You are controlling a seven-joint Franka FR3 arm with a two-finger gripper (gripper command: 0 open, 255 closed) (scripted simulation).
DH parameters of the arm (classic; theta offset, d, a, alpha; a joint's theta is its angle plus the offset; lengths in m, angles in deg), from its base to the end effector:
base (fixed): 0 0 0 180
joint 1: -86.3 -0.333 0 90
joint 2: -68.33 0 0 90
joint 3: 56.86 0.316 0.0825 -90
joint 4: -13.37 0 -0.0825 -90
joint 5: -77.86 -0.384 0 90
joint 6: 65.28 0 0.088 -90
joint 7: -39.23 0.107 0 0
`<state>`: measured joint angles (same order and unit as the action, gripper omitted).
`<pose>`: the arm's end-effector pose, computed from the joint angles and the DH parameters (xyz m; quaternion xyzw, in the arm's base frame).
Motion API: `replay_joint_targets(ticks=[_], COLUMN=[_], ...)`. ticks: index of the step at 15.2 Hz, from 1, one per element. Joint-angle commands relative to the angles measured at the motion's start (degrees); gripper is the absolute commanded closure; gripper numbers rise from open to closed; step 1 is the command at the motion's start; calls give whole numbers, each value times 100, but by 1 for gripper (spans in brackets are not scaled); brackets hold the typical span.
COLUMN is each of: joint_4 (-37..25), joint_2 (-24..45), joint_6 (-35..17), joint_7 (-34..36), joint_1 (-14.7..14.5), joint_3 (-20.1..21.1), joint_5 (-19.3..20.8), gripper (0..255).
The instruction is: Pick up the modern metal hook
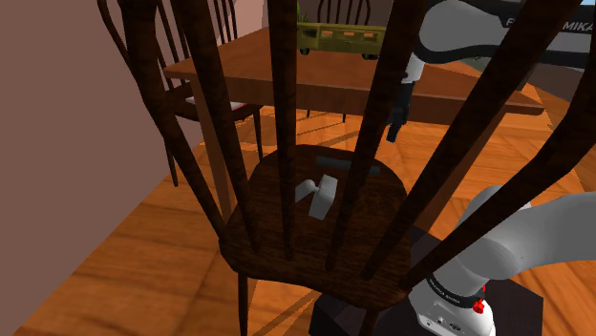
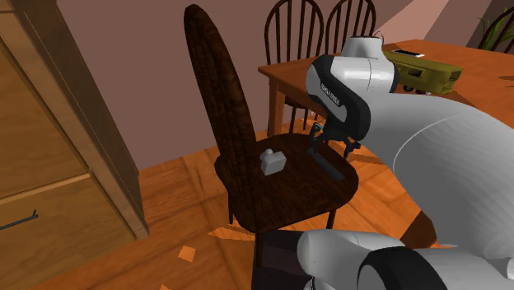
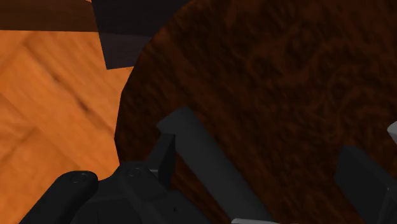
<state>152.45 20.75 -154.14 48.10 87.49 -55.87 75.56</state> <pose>0.2915 0.0047 0.5685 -0.9963 0.0821 0.0240 0.0120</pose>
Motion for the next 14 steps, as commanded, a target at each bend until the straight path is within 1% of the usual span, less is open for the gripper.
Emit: replay_joint_targets(ticks=[1, 8, 14], joint_4=[0, 393, 439], joint_2=[0, -220, -66], joint_6=[0, -876, -1764], joint_7=[0, 1035, 1899], joint_1=[0, -321, -530], joint_3=[0, 871, 1712], joint_5=[0, -846, -1443], gripper=[0, 0, 0])
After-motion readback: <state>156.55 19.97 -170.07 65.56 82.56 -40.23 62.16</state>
